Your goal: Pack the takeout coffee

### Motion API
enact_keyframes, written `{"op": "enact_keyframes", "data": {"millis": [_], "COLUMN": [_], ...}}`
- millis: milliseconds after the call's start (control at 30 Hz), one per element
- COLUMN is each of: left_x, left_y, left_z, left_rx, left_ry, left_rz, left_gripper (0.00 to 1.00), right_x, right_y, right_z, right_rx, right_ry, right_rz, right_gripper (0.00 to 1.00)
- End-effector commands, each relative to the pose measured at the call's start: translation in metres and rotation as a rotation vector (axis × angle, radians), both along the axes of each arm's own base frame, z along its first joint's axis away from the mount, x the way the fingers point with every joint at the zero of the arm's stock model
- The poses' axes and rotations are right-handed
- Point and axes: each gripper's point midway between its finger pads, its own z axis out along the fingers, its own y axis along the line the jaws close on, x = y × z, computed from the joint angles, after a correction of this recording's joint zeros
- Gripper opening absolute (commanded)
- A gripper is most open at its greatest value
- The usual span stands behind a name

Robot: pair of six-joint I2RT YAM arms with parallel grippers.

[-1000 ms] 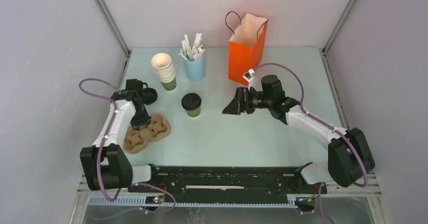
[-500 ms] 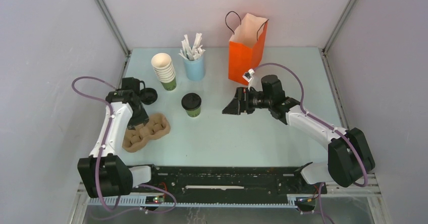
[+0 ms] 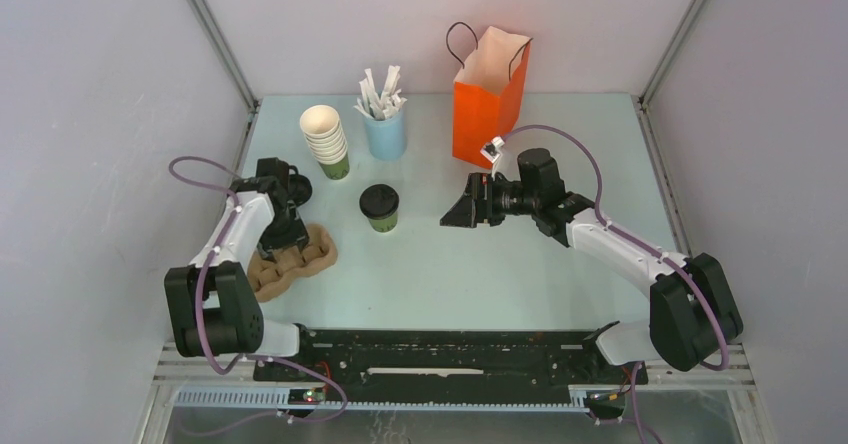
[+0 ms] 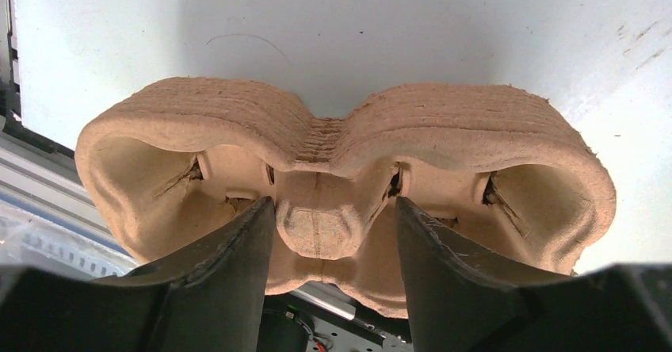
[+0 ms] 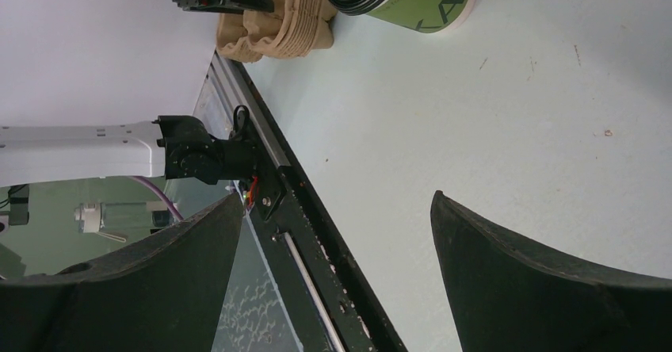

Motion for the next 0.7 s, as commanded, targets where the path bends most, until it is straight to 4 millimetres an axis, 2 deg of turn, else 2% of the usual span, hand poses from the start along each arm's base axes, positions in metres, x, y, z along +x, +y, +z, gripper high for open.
{"op": "enact_keyframes", "data": {"millis": [0, 167, 300, 667], "left_x": [0.004, 0.003, 0.002, -0.005], "left_y": [0.004, 0.008, 0.009, 0.01], "left_z": [-0.001, 0.005, 0.009, 0.036], "left_rx": [0.019, 0.04, 0.049, 0.064], "left_ry": [-0.033, -0.045, -0.049, -0.103], "left_rz": [0.001, 0.012, 0.017, 0.022], "left_gripper": [0.58, 0.46, 0.42, 0.41], "right_x": [0.0, -0.001, 0.0, 0.0], "right_y": [0.002, 0.003, 0.003, 0.004], "right_z": [0.007, 0.005, 0.006, 0.005], "right_rx": [0.016, 0.017, 0.018, 0.018], "right_ry": [-0.04, -0.032, -0.033, -0.029], "right_rz": [0.012, 0.017, 0.017, 0.018], "right_gripper": [0.97, 0.97, 0.97, 0.97]}}
